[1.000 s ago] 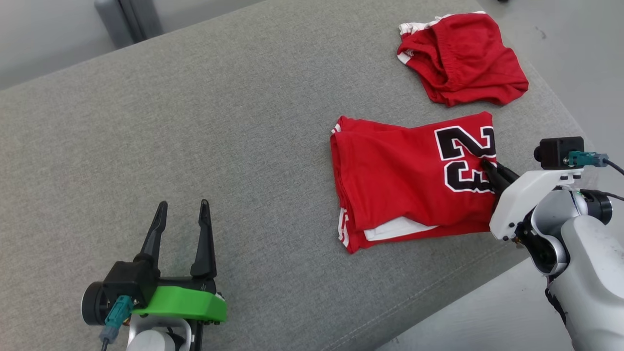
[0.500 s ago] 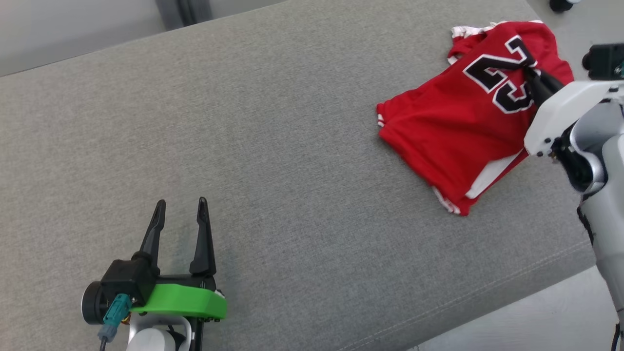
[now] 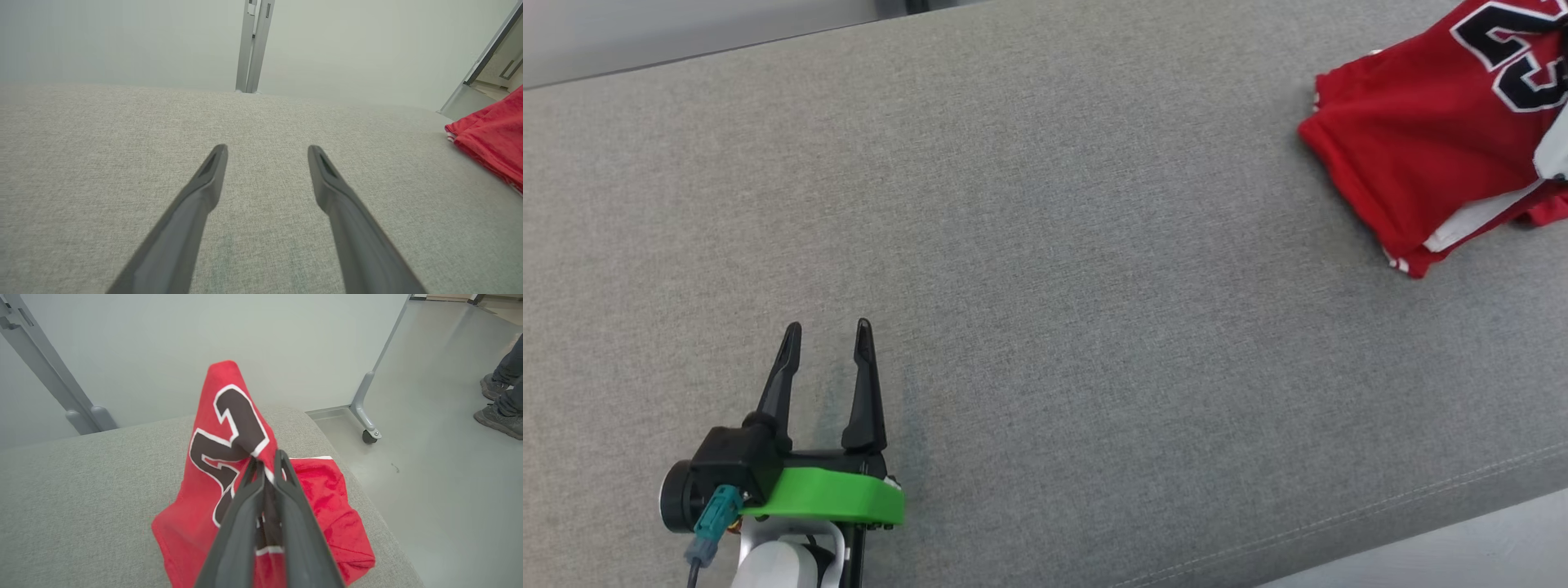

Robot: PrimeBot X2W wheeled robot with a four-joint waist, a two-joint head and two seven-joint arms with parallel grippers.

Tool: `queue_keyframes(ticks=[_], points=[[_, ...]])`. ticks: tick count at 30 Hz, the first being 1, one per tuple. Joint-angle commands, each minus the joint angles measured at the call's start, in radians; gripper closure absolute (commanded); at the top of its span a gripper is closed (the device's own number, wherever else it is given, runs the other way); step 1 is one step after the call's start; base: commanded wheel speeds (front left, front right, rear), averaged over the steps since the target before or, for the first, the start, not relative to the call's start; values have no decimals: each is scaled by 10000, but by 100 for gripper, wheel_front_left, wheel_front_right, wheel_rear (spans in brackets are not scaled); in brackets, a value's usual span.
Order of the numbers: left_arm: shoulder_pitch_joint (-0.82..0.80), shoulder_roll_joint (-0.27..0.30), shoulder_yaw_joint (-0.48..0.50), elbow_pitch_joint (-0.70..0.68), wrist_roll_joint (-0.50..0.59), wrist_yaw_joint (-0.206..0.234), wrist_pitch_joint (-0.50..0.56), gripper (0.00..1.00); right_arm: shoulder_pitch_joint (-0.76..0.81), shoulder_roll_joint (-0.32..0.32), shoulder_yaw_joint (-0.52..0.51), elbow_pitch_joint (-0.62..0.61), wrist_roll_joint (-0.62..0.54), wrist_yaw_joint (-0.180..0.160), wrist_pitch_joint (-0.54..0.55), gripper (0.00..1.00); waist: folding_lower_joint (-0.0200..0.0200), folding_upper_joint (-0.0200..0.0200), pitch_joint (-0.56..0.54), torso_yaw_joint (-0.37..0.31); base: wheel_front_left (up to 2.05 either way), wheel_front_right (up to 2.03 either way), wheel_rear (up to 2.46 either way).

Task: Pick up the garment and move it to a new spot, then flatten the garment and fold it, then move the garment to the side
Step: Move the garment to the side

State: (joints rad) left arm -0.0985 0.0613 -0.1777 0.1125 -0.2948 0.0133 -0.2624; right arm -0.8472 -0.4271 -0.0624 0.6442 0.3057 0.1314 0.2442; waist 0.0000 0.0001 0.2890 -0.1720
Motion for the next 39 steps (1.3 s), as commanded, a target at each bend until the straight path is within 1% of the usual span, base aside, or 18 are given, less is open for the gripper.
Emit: queue_keyframes(ticks=[1, 8, 10, 12, 13, 14, 18, 22, 25, 31, 35, 39], points=[[-164, 18, 47, -33, 88, -32, -24, 0, -166, -144, -257, 122, -96, -18, -102, 100, 0, -1, 112, 112, 0, 0, 0], [-250, 55, 25, -58, 237, -114, -25, 0, -206, -413, -1473, 823, -737, -18, -429, 100, 0, -1, 454, 365, 0, 0, 0], [-282, 74, 13, -76, 275, -118, -25, 0, -169, -448, -1644, 982, -1064, -18, -603, 100, 0, -1, 551, 439, 0, 0, 0], [-299, 115, 14, -96, 297, -94, -25, 0, -228, -516, -2068, 1198, -1418, -19, -965, 100, 0, -1, 641, 492, 0, 0, 0], [-316, 129, 14, -99, 310, -93, -25, 0, -247, -550, -2242, 1322, -1743, -19, -1179, 58, 0, -1, 681, 520, 0, 0, 0], [-336, 128, 11, -100, 319, -103, -25, 0, -283, -565, -2459, 1450, -1961, -19, -1366, 0, 0, -1, 709, 544, 0, 0, 0], [-385, 153, -17, -55, 332, -126, -25, 0, -455, -292, -3263, 2033, -2893, -18, -2015, 0, 0, -1, 741, 653, 0, 0, 0], [-339, 156, -18, -53, 331, -62, -26, 0, -585, -33, -3571, 2384, -3434, -18, -2328, 0, 0, -1, 672, 693, 0, 0, 0], [-307, 171, 15, -24, 292, -33, -26, 0, -711, 157, -3585, 2500, -3565, -18, -2506, 0, 0, -1, 572, 693, 0, 0, 0], [-280, 161, 104, 22, 146, 9, -26, 0, -865, 493, -2903, 2555, -3516, -18, -3096, 0, 0, -1, 214, 665, 0, 0, 0], [-330, 107, 253, 117, -35, 35, -26, 0, -664, 864, -2073, 2370, -3301, -18, -3546, 0, 0, -1, -184, 692, 0, 0, 0], [-434, 52, 530, 263, -293, 105, -26, 0, -282, 1243, -1028, 2111, -2969, -18, -4023, 0, 0, -1, -666, 746, 0, 0, 0]])
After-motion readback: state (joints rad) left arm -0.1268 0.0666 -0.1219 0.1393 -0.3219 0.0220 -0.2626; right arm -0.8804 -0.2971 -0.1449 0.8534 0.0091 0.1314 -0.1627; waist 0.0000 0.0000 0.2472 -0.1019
